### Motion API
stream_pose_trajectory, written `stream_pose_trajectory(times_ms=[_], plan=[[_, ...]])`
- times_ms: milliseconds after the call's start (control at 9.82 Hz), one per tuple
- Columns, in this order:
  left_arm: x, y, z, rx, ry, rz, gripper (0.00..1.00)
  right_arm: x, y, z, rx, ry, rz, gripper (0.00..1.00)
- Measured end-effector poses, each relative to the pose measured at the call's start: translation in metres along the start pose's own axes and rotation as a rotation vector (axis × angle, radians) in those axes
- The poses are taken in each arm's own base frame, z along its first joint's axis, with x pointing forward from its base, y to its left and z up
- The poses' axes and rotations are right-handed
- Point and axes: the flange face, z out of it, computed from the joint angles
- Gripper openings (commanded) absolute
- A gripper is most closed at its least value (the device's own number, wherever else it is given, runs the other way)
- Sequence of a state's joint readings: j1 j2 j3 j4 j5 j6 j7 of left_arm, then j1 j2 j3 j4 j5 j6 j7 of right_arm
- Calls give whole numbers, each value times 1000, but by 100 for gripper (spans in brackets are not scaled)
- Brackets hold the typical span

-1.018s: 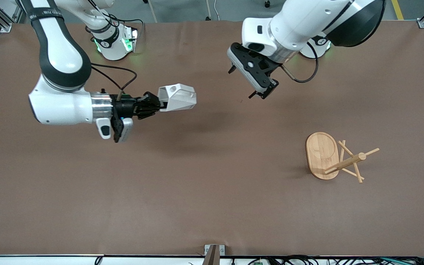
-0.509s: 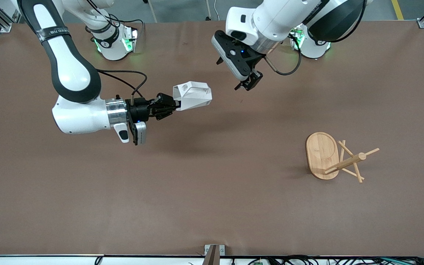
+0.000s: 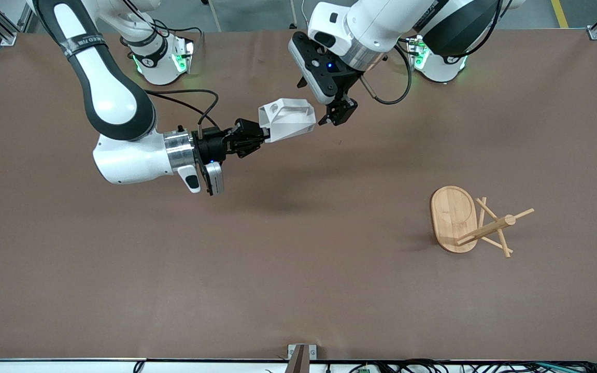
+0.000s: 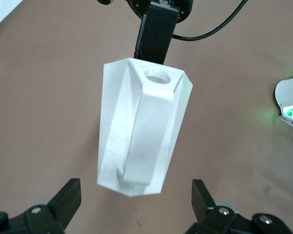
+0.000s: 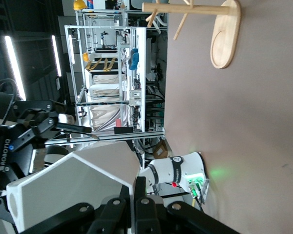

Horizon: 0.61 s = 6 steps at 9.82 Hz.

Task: Hang cup on rack
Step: 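Grasp the cup's free end with the left gripper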

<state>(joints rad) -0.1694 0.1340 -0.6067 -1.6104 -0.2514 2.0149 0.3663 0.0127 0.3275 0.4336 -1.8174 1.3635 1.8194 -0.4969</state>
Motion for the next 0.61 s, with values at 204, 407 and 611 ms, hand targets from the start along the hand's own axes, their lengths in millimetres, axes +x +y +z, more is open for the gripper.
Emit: stream_pose_trajectory(times_ms=[204, 407, 611], plan=[[0, -2, 5, 12, 24, 41, 98, -2, -5, 13, 27, -9, 3, 1], [-1, 0, 12, 9, 18, 52, 84, -4, -7, 20, 33, -17, 3, 1], [-2, 2, 14, 7, 14, 60, 27, -3, -6, 23, 43, -11, 9, 1]])
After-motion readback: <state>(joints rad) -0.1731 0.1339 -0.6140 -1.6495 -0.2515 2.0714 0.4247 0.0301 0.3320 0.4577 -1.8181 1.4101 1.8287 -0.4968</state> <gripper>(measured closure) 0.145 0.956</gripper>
